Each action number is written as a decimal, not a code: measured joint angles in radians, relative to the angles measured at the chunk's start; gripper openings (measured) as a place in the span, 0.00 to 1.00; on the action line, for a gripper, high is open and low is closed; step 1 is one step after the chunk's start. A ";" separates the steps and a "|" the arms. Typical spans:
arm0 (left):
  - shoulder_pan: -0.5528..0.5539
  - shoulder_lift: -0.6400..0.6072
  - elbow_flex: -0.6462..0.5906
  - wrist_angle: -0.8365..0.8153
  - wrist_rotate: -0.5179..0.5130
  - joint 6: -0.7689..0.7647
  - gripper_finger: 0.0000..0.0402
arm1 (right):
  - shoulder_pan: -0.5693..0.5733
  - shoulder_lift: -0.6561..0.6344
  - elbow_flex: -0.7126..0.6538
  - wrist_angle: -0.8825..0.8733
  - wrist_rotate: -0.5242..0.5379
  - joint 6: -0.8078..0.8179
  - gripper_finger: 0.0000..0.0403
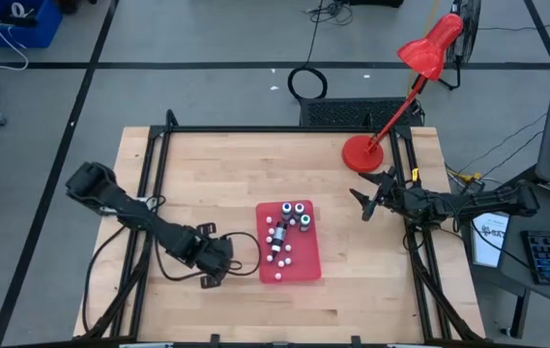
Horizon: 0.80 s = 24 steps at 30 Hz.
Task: Pick & Place food coloring
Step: Put the small green food coloring bottle into the red bin
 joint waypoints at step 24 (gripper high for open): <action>0.045 0.158 -0.012 0.089 0.098 0.010 0.33 | 0.000 0.000 0.000 0.000 0.000 0.000 0.69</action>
